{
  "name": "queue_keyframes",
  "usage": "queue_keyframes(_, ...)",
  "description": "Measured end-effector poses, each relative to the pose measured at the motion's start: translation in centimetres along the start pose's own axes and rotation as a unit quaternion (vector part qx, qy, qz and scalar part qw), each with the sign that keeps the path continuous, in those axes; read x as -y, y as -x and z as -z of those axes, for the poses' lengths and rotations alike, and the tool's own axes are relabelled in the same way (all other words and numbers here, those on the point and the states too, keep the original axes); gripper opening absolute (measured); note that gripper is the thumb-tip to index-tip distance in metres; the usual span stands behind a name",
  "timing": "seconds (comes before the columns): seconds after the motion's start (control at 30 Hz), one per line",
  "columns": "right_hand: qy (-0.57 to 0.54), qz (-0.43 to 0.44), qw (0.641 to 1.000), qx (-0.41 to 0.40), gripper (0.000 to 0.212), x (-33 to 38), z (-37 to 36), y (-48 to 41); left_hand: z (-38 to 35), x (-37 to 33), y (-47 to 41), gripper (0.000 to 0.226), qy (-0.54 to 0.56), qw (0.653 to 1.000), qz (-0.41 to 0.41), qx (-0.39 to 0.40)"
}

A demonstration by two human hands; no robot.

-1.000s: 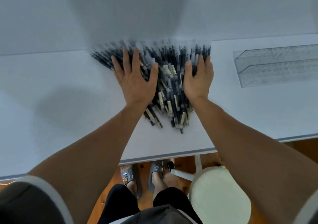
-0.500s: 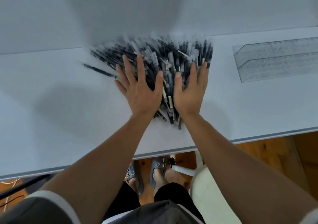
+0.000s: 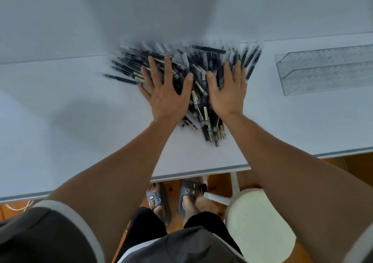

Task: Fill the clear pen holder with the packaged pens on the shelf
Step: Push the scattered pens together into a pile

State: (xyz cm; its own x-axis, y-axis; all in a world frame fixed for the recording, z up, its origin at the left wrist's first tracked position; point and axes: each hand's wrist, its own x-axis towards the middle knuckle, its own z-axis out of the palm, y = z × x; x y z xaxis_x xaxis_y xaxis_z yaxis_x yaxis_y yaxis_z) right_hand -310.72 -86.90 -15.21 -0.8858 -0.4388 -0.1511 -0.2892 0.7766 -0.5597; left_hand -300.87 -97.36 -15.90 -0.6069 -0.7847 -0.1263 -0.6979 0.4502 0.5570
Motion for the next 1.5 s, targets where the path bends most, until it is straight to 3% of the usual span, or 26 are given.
queue_keyframes(0.17,-0.033,-0.01,0.999,0.017,0.064,0.3,2.6,1.8,3.0,0.5,1.5,0.07,-0.006,1.0,-0.011,0.025)
queue_keyframes(0.33,-0.058,-0.077,0.995,-0.013,0.05,-0.3,4.0,3.2,4.8,1.6,3.0,0.058,0.061,0.998,-0.019,-0.012)
queue_keyframes(0.43,-0.049,-0.126,0.99,0.029,0.045,-0.6,4.7,4.2,5.9,1.7,4.2,0.044,0.117,0.991,0.051,-0.037)
queue_keyframes(0.53,-0.051,-0.154,0.985,0.059,0.039,-0.5,4.7,5.0,6.1,1.9,5.2,0.038,0.139,0.98,0.142,0.022)
queue_keyframes(0.67,-0.064,-0.168,0.982,0.053,0.039,0.1,4.4,4.9,5.8,1.7,5.3,0.052,0.123,0.968,0.201,0.091)
queue_keyframes(0.83,-0.029,-0.148,0.986,0.068,0.03,0.1,4.1,4.6,4.9,0.8,4.3,0.058,0.17,0.935,0.303,0.073)
queue_keyframes(1.0,-0.01,-0.136,0.987,0.089,0.014,0.0,4.0,5.0,4.4,-0.6,3.5,0.031,0.215,0.919,0.317,0.092)
queue_keyframes(1.13,-0.066,-0.155,0.981,0.091,0.006,-0.3,4.9,5.3,4.1,0.7,4.0,0.029,0.302,0.886,0.34,0.088)
queue_keyframes(1.2,-0.11,-0.173,0.975,0.089,0.02,-0.4,5.0,5.5,4.1,1.2,4.6,0.017,0.365,0.856,0.355,0.088)
queue_keyframes(1.3,-0.16,-0.185,0.966,0.087,0.033,-0.6,5.2,6.1,4.5,1.6,5.3,0.016,0.398,0.841,0.353,0.1)
queue_keyframes(1.4,-0.182,-0.188,0.961,0.092,0.033,-1.0,5.5,6.6,5.4,1.5,5.7,0.009,0.427,0.833,0.338,0.098)
queue_keyframes(1.5,-0.201,-0.2,0.952,0.113,0.017,-1.4,5.9,7.0,6.6,1.2,6.3,0.009,0.446,0.833,0.314,0.093)
